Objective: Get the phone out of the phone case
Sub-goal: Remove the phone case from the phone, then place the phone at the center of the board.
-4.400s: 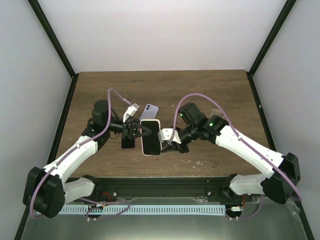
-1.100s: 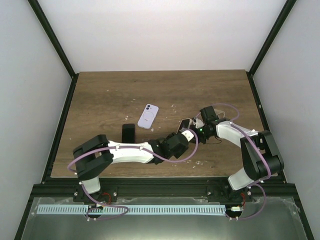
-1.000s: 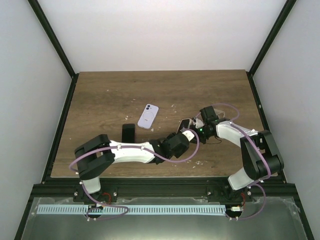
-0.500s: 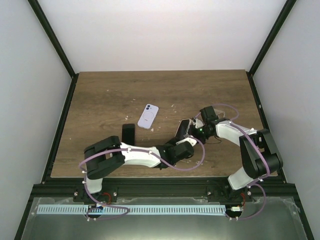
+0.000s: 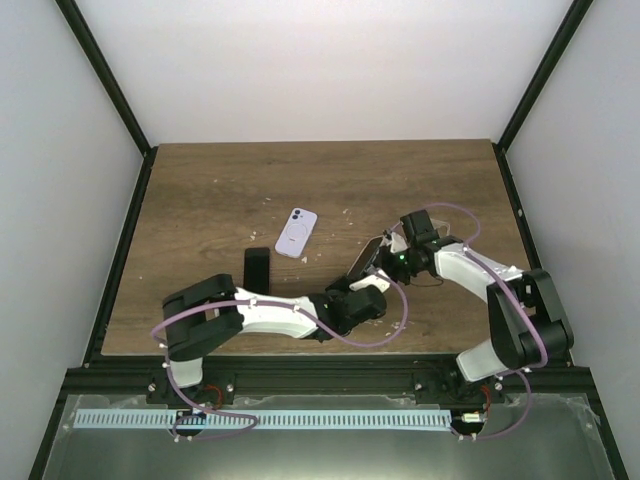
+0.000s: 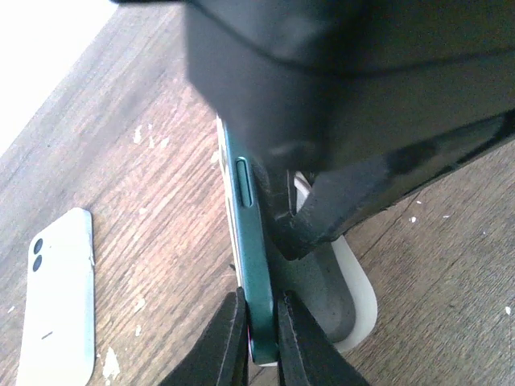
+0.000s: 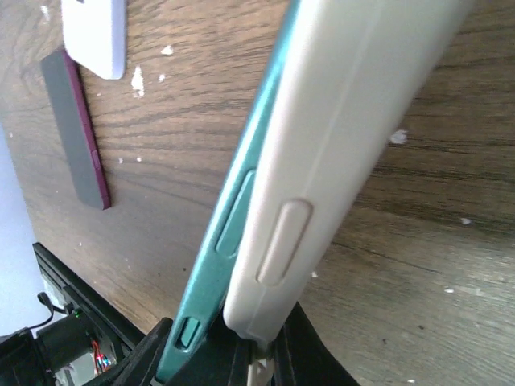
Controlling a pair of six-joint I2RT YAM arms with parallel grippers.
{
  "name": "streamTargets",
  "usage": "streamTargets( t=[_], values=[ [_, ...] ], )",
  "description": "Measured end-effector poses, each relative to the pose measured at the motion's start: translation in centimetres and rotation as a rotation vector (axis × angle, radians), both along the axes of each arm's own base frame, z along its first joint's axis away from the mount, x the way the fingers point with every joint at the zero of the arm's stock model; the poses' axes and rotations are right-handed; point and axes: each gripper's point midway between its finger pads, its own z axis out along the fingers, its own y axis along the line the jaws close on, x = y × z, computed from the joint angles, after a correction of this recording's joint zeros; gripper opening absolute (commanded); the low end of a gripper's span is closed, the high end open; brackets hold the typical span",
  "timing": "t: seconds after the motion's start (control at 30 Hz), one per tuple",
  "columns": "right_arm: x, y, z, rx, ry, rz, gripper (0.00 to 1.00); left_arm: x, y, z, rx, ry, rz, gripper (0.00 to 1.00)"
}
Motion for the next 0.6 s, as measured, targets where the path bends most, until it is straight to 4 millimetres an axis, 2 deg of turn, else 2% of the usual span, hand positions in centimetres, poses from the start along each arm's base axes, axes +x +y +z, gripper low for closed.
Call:
streamTargets(
  t=[0.17,0.23,0.4,0.6],
  values=[
    [-0.1,0.5,1.4,0.002,-0.079,0.05,0.01,-0.3,0.9,1.9,-0.074,0.01,0.005,0.0],
    [0.1,-0.2,1.1,-0.055,-0.115,0.052,0.01,-0.2,2.0,3.3,-0.107,-0.004,0.03,0.0],
    [2.6,-2.6,0.5,-0.188,-0.254,0.025,0.01,-0.8,3.9,7.3,-0.236,-0.009,0.057,0.0],
    [4.0,-3.2,1.8,-0.219,-0.472,0.064,0.01,-1.8,6.9,8.8,-0.319,0.013,0.096,0.0]
  ],
)
